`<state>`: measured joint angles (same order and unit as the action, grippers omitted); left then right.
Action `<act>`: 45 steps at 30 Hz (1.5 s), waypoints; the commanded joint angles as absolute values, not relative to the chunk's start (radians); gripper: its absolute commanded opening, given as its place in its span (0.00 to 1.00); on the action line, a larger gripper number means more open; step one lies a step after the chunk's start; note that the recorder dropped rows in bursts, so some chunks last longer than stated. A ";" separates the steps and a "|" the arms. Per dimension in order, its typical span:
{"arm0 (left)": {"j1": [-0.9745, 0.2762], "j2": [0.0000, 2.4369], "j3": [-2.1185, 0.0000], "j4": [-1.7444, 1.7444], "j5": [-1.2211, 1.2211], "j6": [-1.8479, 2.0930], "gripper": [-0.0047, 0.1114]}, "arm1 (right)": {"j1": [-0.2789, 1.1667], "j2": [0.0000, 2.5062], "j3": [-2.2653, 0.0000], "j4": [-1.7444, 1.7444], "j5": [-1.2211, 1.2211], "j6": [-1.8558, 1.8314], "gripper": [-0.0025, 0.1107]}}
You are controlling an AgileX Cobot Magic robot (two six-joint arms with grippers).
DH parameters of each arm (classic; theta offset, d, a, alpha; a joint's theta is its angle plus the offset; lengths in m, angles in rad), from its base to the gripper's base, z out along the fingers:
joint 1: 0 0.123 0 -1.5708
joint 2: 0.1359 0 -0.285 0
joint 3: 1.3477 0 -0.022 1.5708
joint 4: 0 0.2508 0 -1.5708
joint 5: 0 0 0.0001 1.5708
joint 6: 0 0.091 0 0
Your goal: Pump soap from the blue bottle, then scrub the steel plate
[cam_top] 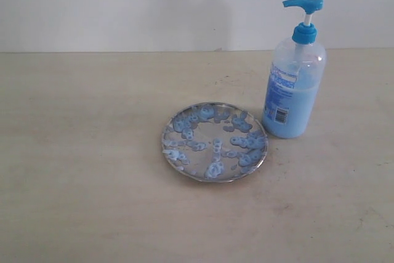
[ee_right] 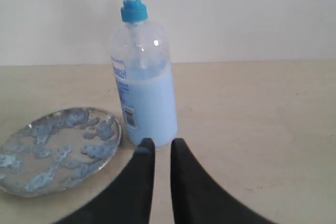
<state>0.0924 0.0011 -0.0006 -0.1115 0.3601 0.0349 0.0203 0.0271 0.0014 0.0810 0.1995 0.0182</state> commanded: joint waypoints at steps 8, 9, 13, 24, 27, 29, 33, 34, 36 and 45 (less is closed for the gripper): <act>0.088 0.000 0.000 -0.120 0.360 0.038 0.08 | 0.001 0.000 0.000 -0.073 0.349 -0.014 0.09; 0.088 0.000 0.000 -0.120 0.360 0.038 0.08 | 0.001 0.000 0.000 -0.073 0.349 -0.014 0.09; 0.088 0.000 0.000 -0.120 0.360 0.038 0.08 | 0.001 0.000 0.000 -0.062 0.351 -0.014 0.09; 0.088 0.000 0.000 -0.120 0.360 0.038 0.08 | 0.000 0.000 0.000 -0.058 0.341 -0.016 0.09; 0.088 0.000 0.000 -0.120 0.360 0.038 0.08 | 0.000 0.000 0.000 -0.058 0.341 -0.016 0.09; 0.088 0.000 0.000 -0.120 0.360 0.038 0.08 | 0.000 0.000 0.000 -0.058 0.341 -0.016 0.09; 0.088 0.000 0.000 -0.120 0.360 0.038 0.08 | 0.000 0.000 0.000 -0.058 0.341 -0.016 0.09; 0.088 0.000 0.000 -0.120 0.360 0.038 0.08 | 0.000 0.000 0.000 -0.058 0.341 -0.016 0.09; 0.088 0.000 0.000 -0.120 0.360 0.038 0.08 | 0.000 0.000 0.000 -0.058 0.341 -0.014 0.09; 0.088 0.000 0.000 -0.120 0.360 0.038 0.08 | 0.000 0.000 0.000 -0.058 0.341 -0.014 0.09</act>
<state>0.0924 0.0011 -0.0006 -0.1115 0.3601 0.0349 0.0017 0.0060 0.0014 -0.0563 0.3521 -0.0165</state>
